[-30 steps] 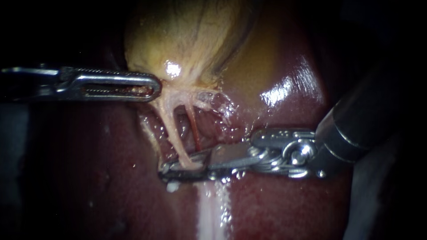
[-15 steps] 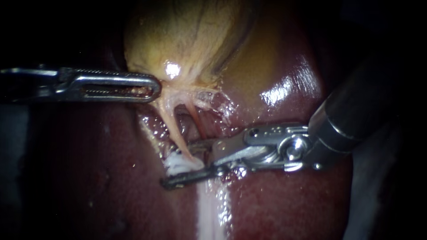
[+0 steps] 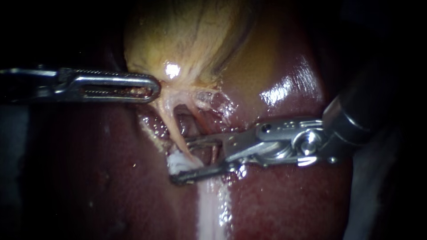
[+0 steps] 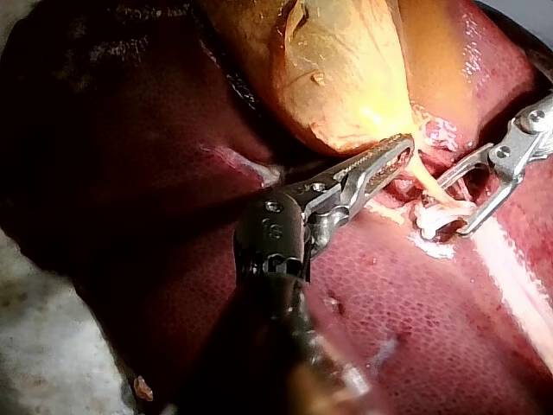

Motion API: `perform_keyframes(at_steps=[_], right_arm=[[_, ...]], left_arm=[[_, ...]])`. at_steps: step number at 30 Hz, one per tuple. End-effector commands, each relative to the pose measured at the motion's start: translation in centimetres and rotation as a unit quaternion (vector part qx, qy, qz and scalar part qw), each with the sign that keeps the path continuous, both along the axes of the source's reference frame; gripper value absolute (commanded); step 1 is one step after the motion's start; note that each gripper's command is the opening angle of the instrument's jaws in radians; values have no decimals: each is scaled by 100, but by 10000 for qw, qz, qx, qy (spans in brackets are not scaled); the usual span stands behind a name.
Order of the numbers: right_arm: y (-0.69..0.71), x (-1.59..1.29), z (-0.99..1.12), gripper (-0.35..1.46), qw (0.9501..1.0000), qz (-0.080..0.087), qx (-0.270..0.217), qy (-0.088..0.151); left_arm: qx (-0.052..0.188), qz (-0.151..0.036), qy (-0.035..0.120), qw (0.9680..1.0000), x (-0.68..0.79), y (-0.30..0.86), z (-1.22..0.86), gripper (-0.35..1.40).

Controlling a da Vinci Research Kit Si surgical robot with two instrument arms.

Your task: Going back second clip left tube

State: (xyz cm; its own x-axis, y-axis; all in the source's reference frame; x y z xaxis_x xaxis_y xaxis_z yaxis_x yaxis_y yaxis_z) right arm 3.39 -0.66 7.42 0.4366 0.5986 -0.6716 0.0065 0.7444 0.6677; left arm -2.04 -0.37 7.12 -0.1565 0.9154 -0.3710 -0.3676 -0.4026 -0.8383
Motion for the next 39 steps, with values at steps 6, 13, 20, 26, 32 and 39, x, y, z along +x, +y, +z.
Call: perform_keyframes(at_steps=[6, 13, 20, 26, 32, 39], right_arm=[[7, -24, -16, 49, 9999, -82, -73, 67], [14, -51, -33, 49, 9994, -205, -203, 167], [33, -87, -53, 49, 9983, -280, -442, 241], [42, -102, -63, 50, 9977, -289, -556, 272], [41, -106, -65, 50, 9970, -329, -632, 304], [41, -110, -66, 50, 9967, -348, -657, 319]], left_arm=[[-1, 2, -2, 10000, 0, 0, 0, -35], [25, -10, -1, 10000, 0, 0, 1, -35], [24, -9, -1, 10000, 0, 0, 1, -35], [23, -9, -1, 10000, 0, 0, 2, -35], [16, -12, 3, 10000, -3, 2, 8, -35], [-4, -11, -12, 10000, -18, 3, 25, -35]])
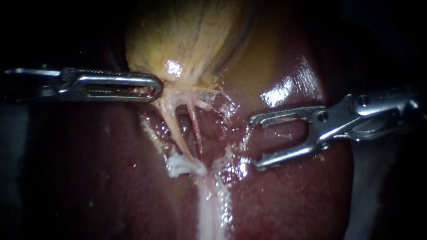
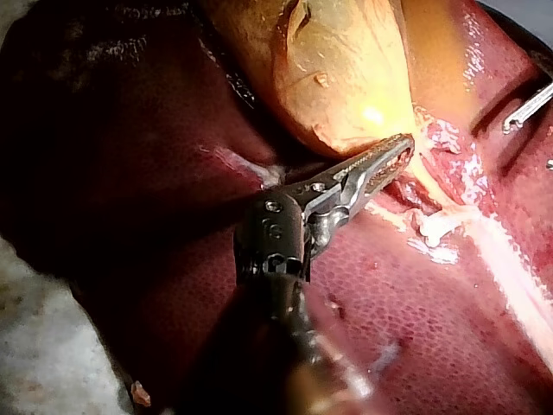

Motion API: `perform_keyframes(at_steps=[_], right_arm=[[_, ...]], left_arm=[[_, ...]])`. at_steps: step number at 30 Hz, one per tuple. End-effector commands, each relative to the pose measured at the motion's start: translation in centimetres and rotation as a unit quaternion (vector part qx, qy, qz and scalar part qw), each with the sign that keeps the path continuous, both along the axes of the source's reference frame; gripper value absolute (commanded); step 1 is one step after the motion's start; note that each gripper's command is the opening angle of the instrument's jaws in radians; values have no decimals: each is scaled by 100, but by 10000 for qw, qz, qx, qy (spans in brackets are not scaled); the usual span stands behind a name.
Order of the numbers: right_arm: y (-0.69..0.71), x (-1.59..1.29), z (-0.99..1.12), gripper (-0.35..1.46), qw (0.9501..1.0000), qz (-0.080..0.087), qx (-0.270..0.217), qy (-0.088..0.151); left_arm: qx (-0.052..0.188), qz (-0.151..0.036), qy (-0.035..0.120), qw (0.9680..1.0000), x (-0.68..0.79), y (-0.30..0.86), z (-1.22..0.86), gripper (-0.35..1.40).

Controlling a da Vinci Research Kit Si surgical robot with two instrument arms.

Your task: Going back second clip left tube

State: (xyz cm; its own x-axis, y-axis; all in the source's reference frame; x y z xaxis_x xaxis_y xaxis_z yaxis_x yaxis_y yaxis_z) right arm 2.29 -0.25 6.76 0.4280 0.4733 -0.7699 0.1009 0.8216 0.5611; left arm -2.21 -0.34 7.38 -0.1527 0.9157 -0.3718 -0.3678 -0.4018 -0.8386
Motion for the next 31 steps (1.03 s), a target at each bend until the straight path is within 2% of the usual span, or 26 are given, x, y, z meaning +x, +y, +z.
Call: perform_keyframes(at_steps=[1, 15, 31], right_arm=[[0, 0, 0, 50, 10000, 2, 0, -1], [2, -2, -1, 50, 10000, 20, -97, -8], [3, -5, -2, 50, 10000, 15, -94, -5]], left_arm=[[1, 21, 4, 10000, -3, 0, 3, -35], [18, 139, 87, 9999, -36, 0, 42, -35], [33, 157, 91, 9998, -39, 1, 50, -35]])
